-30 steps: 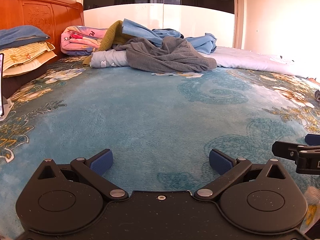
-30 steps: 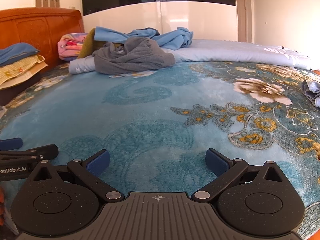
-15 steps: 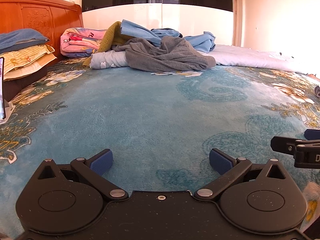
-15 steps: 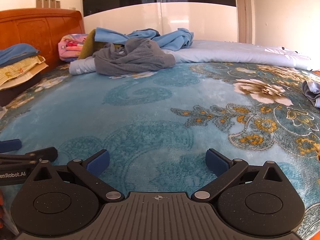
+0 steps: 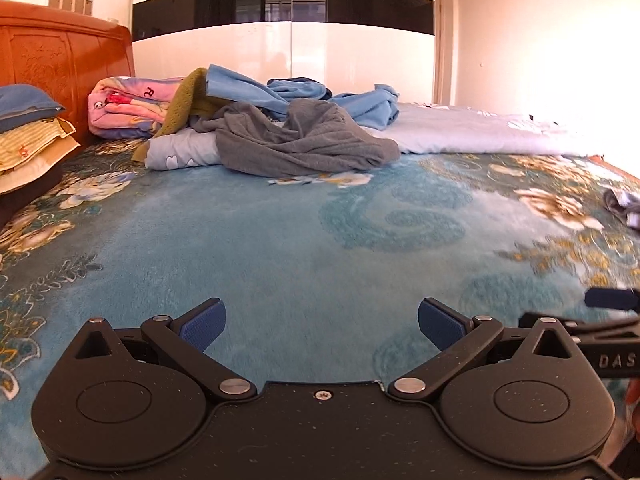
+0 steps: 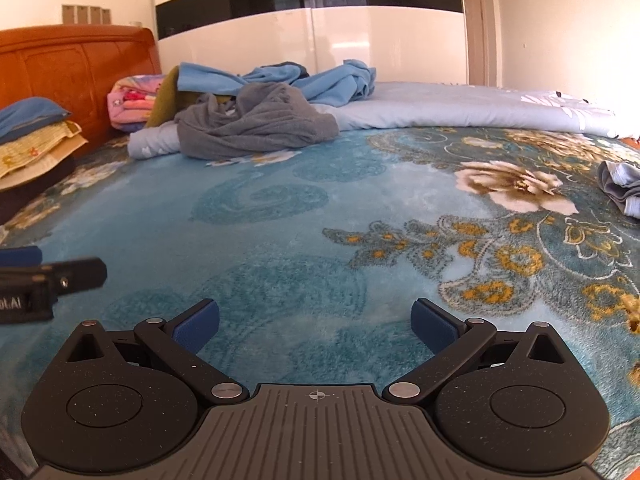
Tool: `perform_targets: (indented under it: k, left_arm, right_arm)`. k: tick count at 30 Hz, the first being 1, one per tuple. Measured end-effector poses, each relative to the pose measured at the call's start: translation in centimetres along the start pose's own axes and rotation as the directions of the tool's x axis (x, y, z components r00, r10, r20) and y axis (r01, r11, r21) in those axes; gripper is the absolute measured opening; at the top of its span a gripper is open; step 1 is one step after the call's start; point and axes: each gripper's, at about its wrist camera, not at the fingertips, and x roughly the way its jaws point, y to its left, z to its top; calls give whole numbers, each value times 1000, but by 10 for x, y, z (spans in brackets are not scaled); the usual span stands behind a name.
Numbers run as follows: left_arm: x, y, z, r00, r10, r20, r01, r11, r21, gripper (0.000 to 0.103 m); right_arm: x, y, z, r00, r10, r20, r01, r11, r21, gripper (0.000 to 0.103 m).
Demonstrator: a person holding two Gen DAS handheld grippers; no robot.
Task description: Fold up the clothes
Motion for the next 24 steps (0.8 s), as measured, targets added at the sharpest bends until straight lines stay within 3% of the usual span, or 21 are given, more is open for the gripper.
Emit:
perform_targets:
  k: [11, 19, 24]
  left_arm:
    - [52, 24, 72, 1000, 2, -14, -2, 1000, -2, 102]
    - [97, 43, 109, 999, 46, 24, -46, 999, -24, 102]
    - [123, 53, 110, 997, 79, 23, -80, 996, 26, 102]
  right_arm:
    - [29, -5, 37, 999, -36, 33, 38, 998, -52, 103]
    - [71, -26, 99, 993, 88, 76, -88, 996, -1, 103]
    - [108, -26, 144, 994, 91, 63, -87, 995, -52, 103]
